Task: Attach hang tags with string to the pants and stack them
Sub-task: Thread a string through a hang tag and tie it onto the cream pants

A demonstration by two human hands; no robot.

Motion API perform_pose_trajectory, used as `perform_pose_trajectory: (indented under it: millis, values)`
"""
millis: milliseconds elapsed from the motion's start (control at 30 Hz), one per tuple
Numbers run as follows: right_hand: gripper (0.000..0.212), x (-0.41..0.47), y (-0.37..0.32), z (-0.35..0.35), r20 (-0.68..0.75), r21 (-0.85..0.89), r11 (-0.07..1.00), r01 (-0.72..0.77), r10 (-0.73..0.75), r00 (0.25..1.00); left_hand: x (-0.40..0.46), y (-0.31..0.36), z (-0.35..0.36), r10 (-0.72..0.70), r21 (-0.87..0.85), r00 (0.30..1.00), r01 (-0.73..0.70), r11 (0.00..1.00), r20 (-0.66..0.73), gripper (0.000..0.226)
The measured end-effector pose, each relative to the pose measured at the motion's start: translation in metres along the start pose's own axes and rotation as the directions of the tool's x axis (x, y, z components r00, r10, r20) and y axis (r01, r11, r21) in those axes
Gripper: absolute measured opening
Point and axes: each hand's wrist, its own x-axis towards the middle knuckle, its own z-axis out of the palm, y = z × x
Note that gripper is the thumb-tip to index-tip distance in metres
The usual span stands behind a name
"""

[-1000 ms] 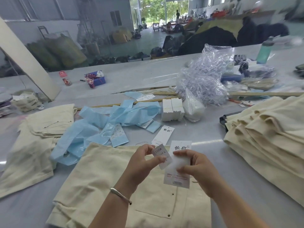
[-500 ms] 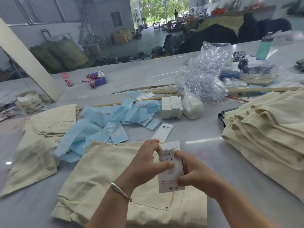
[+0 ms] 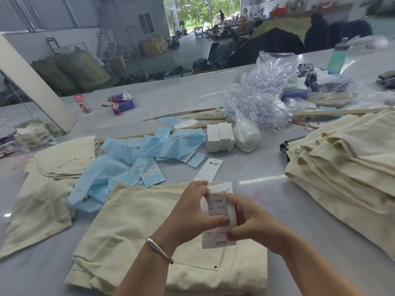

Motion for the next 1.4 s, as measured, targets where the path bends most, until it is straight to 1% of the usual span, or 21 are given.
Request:
perform_pose_trajectory:
  millis: [200, 300, 400, 433, 500, 533, 600, 667, 700, 767, 800, 833, 900, 967, 1067, 1200, 1300, 1367, 1400]
  values:
    - [0.078, -0.004, -0.003, 0.0, 0.026, 0.03, 1.0, -0.009, 0.008, 1.0, -0.001, 0.0, 0.004, -0.01, 0.012, 1.0, 0.01, 1.0, -0.006, 0.048]
    - [0.078, -0.006, -0.004, -0.001, -0.007, 0.013, 1.0, 0.0, 0.0, 1.0, -0.003, 0.0, 0.005, -0.035, 0.024, 0.999, 0.036, 0.999, -0.021, 0.051]
    - [0.079, -0.007, -0.007, -0.003, -0.059, -0.027, 1.0, -0.003, 0.001, 0.998, -0.005, 0.0, 0.008, -0.028, 0.049, 0.999, 0.03, 0.998, -0.043, 0.058]
    - [0.079, -0.008, -0.007, -0.004, -0.072, -0.037, 0.999, -0.007, 0.005, 0.997, -0.005, 0.0, 0.009, -0.028, 0.06, 0.998, 0.031, 0.998, -0.053, 0.067]
    - [0.082, -0.009, -0.006, -0.004, -0.092, -0.046, 0.999, -0.025, 0.021, 0.996, -0.005, 0.0, 0.01, -0.057, 0.075, 0.996, 0.062, 0.995, -0.068, 0.1]
    - [0.083, -0.009, -0.004, -0.004, -0.099, -0.034, 0.999, -0.03, 0.026, 0.995, -0.003, 0.0, 0.008, -0.088, 0.067, 0.993, 0.093, 0.993, -0.075, 0.112]
    - [0.082, -0.009, -0.001, -0.003, -0.11, 0.017, 1.0, -0.015, 0.017, 0.994, -0.001, -0.003, 0.006, -0.168, -0.028, 0.983, 0.166, 0.986, -0.081, 0.121]
    - [0.082, -0.008, 0.001, -0.002, -0.137, 0.071, 0.997, 0.021, -0.011, 0.991, -0.002, -0.004, 0.008, -0.251, -0.255, 0.967, 0.235, 0.938, -0.035, 0.116]
    - [0.081, -0.008, 0.0, -0.001, -0.154, 0.092, 0.995, 0.046, -0.032, 0.988, -0.002, -0.004, 0.012, -0.285, -0.399, 0.959, 0.263, 0.878, 0.005, 0.108]
    - [0.077, -0.007, -0.001, 0.001, -0.208, 0.107, 0.989, 0.105, -0.081, 0.975, -0.004, -0.006, 0.02, -0.313, -0.642, 0.945, 0.296, 0.707, 0.091, 0.08]
    - [0.073, -0.006, -0.002, 0.002, -0.243, 0.106, 0.986, 0.131, -0.102, 0.965, -0.005, -0.007, 0.024, -0.308, -0.716, 0.944, 0.294, 0.633, 0.115, 0.068]
    - [0.068, -0.005, -0.002, 0.003, -0.279, 0.107, 0.982, 0.155, -0.12, 0.953, -0.006, -0.007, 0.028, -0.294, -0.764, 0.948, 0.28, 0.581, 0.124, 0.056]
    - [0.057, -0.002, -0.002, 0.006, -0.346, 0.122, 0.974, 0.189, -0.137, 0.928, -0.007, -0.009, 0.034, -0.267, -0.816, 0.956, 0.248, 0.521, 0.12, 0.038]
    - [0.048, 0.0, -0.001, 0.007, -0.4, 0.15, 0.968, 0.199, -0.125, 0.908, -0.007, -0.009, 0.037, -0.236, -0.833, 0.964, 0.229, 0.504, 0.122, 0.033]
    - [0.041, 0.004, 0.002, 0.007, -0.455, 0.254, 0.945, 0.206, -0.071, 0.888, -0.007, -0.01, 0.041, -0.201, -0.827, 0.973, 0.204, 0.524, 0.113, 0.035]
    - [0.029, 0.009, 0.003, 0.002, -0.514, 0.308, 0.934, 0.183, 0.002, 0.858, -0.007, -0.011, 0.044, -0.162, -0.805, 0.981, 0.184, 0.564, 0.111, 0.023]
    - [0.029, 0.014, 0.005, -0.002, -0.553, 0.339, 0.925, 0.169, 0.051, 0.832, -0.003, -0.014, 0.045, -0.148, -0.786, 0.982, 0.184, 0.59, 0.119, 0.022]
    - [0.031, 0.017, 0.008, -0.005, -0.592, 0.351, 0.921, 0.168, 0.079, 0.802, 0.001, -0.016, 0.045, -0.136, -0.771, 0.98, 0.197, 0.606, 0.143, 0.018]
    - [0.028, 0.019, 0.01, -0.006, -0.615, 0.341, 0.926, 0.162, 0.09, 0.784, 0.004, -0.018, 0.045, -0.135, -0.759, 0.977, 0.212, 0.616, 0.163, 0.016]
